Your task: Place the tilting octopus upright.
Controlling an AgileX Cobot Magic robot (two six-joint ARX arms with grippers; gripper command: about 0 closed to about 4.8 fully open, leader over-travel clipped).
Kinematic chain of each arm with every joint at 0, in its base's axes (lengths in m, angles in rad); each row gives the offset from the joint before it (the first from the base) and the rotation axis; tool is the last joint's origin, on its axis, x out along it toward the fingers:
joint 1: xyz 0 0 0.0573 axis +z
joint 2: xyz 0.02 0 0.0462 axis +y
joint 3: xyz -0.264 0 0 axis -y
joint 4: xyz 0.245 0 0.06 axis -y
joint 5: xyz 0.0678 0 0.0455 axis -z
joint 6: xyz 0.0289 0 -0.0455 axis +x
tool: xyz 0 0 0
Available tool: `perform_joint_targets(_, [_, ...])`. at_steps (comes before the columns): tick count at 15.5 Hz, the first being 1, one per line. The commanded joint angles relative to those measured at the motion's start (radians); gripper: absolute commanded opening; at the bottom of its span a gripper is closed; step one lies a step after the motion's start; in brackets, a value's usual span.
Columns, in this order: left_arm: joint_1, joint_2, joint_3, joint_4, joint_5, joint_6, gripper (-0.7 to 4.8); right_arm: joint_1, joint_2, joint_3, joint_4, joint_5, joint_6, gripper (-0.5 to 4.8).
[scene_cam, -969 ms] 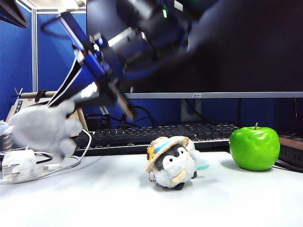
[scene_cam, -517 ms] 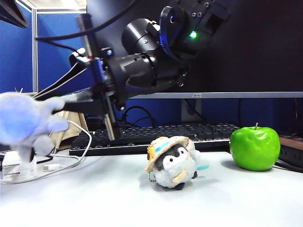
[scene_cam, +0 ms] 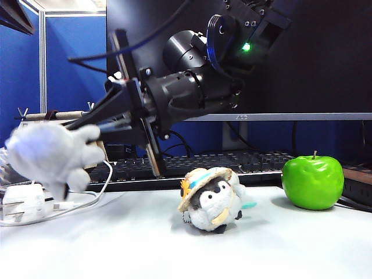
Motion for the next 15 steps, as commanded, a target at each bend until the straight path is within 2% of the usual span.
perform_joint_targets(1, [0.000,-0.002,0.004,0.006,0.005,0.000,-0.02,0.001,-0.001,0.003,-0.046,0.097,-0.006,-0.05])
perform_joint_targets(9, [0.000,-0.001,0.004,0.005,0.004,0.000,-0.02,0.004,0.066,0.003,-0.080,0.113,-0.005,-0.05])
perform_joint_targets(15, [0.000,-0.002,0.004,-0.002,0.004,0.001,-0.02,0.003,0.066,0.003,-0.063,0.228,-0.018,-0.04])
